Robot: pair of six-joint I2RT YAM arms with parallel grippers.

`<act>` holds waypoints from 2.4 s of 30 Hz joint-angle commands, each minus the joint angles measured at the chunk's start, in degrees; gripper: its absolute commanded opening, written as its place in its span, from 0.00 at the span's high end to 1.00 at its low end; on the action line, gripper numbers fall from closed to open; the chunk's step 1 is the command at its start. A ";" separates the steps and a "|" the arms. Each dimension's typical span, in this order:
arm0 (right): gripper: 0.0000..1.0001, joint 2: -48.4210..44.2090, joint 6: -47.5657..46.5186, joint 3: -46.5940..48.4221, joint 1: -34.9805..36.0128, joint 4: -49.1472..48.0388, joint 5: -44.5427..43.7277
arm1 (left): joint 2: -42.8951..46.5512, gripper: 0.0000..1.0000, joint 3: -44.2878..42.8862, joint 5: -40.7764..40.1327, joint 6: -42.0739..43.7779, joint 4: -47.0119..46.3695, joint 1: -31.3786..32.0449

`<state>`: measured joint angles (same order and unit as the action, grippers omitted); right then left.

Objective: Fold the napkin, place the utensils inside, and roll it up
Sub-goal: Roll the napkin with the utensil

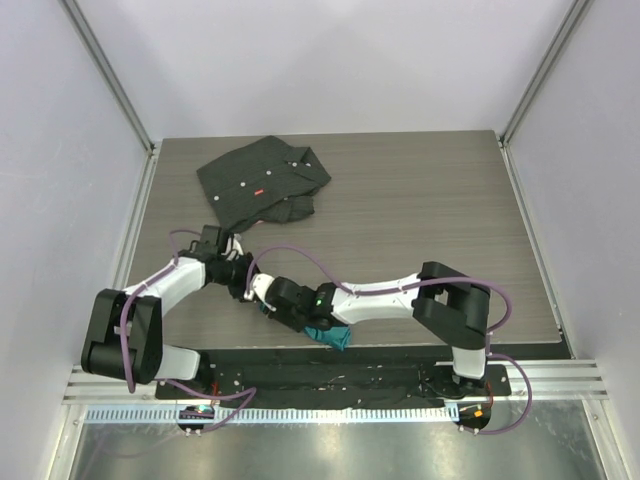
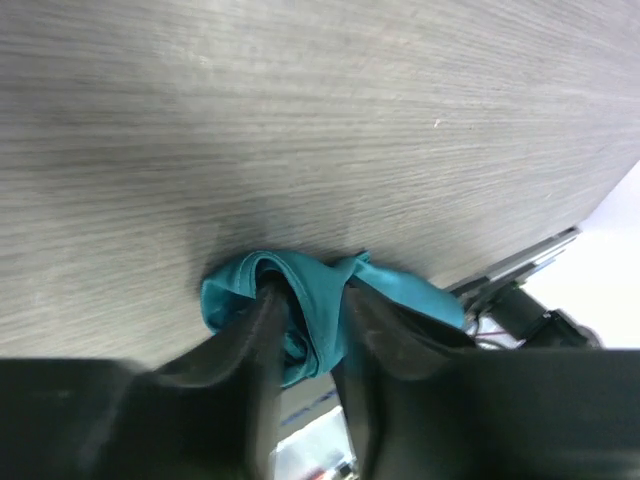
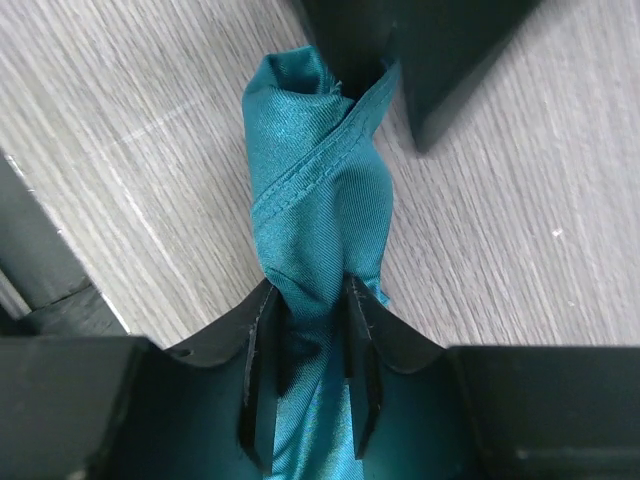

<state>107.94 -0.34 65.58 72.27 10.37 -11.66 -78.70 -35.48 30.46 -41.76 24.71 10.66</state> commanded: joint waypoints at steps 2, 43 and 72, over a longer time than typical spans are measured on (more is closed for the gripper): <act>0.71 2.10 0.69 1.30 -3.88 6.50 19.44 | 3.72 0.43 -3.27 -3.99 2.55 3.50 -2.65; 0.73 24.51 3.15 20.03 -36.67 17.49 65.36 | 3.37 0.23 -6.96 -6.11 2.91 1.66 -3.01; 0.26 12.39 2.71 19.05 -44.85 17.40 57.19 | 6.71 0.00 -17.42 -8.66 8.18 5.08 -9.94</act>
<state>124.27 4.60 83.94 28.60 28.47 53.74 -74.32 -49.84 22.48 -35.62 28.67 3.18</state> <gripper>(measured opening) 0.696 0.996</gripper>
